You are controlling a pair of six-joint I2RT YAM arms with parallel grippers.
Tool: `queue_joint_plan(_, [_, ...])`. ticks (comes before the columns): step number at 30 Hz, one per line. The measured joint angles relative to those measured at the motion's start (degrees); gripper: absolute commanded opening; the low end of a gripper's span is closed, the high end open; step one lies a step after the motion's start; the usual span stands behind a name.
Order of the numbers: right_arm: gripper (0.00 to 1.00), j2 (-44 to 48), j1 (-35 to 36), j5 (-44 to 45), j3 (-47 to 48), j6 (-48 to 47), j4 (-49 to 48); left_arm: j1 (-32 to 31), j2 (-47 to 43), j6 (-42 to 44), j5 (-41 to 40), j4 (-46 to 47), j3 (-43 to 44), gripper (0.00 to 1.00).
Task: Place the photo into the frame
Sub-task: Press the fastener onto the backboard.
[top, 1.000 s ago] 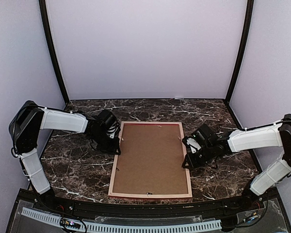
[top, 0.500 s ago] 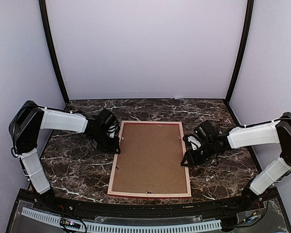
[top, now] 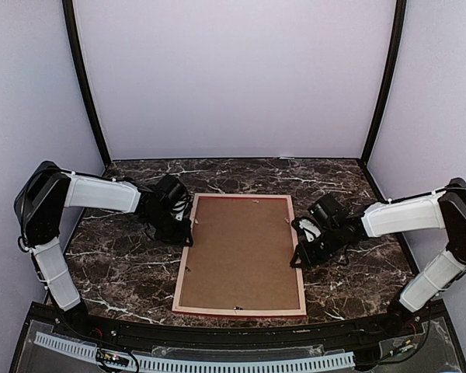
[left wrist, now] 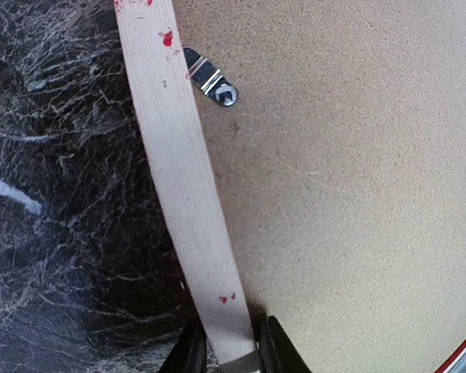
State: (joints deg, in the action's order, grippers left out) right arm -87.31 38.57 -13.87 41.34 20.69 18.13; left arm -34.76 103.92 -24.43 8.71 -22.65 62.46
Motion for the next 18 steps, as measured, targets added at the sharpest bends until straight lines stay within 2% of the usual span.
queue_joint_plan(6, [0.39,0.22,0.90,2.27,0.00,-0.72,-0.09,0.00,0.00,0.00,0.00,0.02,0.00,0.25])
queue_joint_plan(11, [0.28,1.33,1.92,4.42,-0.44,-1.77,-0.26,0.00,0.00,0.00,-0.02,0.02,0.00,0.24])
queue_joint_plan(14, [0.27,1.99,1.95,4.68,-0.79,-1.46,-0.35,0.00,0.00,0.00,-0.02,0.02,0.00,0.24])
queue_joint_plan(16, [0.28,2.12,1.95,4.44,-0.85,-1.33,-0.57,0.00,0.00,0.00,-0.02,0.13,0.00,0.24])
queue_joint_plan(18, [0.33,2.12,1.90,4.20,-0.85,-1.31,-0.72,0.00,0.00,-0.04,-0.07,0.22,0.00,0.24])
